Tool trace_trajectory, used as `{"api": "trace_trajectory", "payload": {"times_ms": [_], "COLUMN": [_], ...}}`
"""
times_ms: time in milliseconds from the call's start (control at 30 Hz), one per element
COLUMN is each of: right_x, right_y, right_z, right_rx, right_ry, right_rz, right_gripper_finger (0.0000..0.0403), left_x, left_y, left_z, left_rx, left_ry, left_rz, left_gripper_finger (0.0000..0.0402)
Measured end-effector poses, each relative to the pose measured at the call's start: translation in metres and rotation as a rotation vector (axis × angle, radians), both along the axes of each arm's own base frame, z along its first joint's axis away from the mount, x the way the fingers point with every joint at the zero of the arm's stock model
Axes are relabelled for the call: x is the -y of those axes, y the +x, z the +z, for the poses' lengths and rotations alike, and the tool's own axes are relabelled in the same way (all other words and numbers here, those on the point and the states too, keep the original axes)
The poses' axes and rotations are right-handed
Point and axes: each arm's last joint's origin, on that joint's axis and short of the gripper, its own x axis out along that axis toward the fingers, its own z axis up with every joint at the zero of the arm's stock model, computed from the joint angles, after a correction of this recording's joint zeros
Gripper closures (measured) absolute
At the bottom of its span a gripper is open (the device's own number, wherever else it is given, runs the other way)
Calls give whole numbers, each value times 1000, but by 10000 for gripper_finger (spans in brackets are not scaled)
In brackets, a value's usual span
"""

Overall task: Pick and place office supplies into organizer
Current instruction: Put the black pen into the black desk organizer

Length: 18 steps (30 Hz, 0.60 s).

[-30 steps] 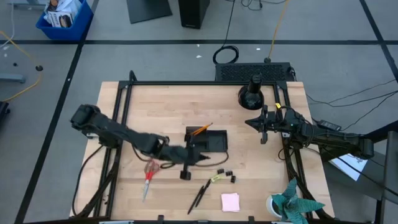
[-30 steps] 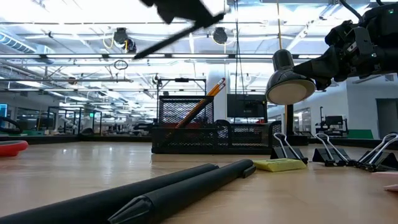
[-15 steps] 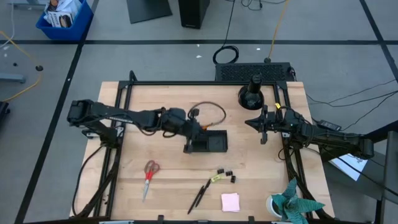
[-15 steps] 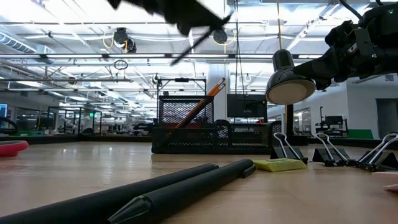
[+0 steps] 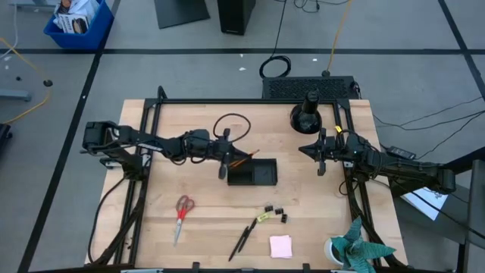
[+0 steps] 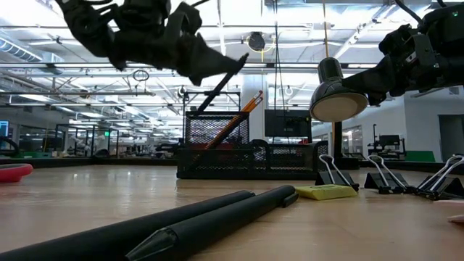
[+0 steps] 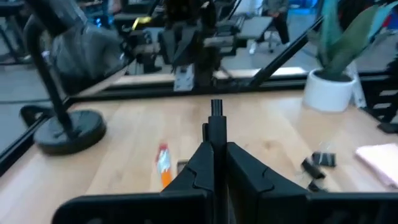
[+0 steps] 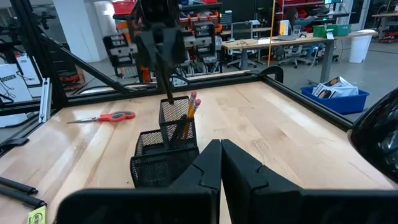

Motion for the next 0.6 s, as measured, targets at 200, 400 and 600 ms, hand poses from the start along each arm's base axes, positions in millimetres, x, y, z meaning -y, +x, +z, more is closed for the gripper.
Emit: {"api": "trace_trajectory", "payload": {"times_ms": [200, 400, 600], "right_x": [0, 0, 0], "right_y": [0, 0, 0], "right_z": [0, 0, 0], "right_rx": [1, 1, 1], "right_ry": [0, 0, 1], "right_rz": [0, 0, 0], "right_gripper_finger": [399, 399, 399], "left_x": [0, -2, -3], "left_y": [-3, 6, 11], "left_z": [-5, -22, -43], "left_rx": [8, 16, -55], "left_ry": [5, -10, -44], "left_rz": [25, 37, 49], "left_gripper_finger": [393, 383, 382]}}
